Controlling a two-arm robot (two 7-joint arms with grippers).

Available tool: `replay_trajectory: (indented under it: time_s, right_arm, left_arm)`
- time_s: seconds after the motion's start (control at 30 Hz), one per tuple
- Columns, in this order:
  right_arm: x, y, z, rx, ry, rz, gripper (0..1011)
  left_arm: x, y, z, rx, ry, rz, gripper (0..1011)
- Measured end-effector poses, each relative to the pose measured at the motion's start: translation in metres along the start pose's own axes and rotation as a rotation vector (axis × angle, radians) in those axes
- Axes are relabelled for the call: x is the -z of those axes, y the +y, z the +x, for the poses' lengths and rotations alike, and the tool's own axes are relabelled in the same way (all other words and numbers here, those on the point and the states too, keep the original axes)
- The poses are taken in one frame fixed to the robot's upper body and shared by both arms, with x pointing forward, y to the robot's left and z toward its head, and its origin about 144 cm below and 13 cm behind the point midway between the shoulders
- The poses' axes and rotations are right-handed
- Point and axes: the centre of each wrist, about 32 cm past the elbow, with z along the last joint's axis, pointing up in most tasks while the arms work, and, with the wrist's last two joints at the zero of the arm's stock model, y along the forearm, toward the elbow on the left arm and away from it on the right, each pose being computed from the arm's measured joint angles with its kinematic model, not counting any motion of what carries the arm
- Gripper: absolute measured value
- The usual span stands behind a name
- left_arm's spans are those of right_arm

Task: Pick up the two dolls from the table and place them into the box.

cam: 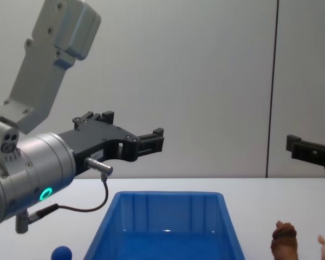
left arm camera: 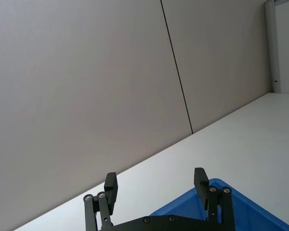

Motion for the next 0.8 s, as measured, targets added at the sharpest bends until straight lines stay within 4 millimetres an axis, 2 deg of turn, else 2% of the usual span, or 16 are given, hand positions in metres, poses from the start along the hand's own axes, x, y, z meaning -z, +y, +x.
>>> replay_trajectory:
  time_s: [0.8]
  right_arm:
    - [0.0,0.0,0.0,0.0,0.0,0.0,1001]
  left_arm:
    - [0.0,0.0,0.0,0.0,0.0,0.0,1001]
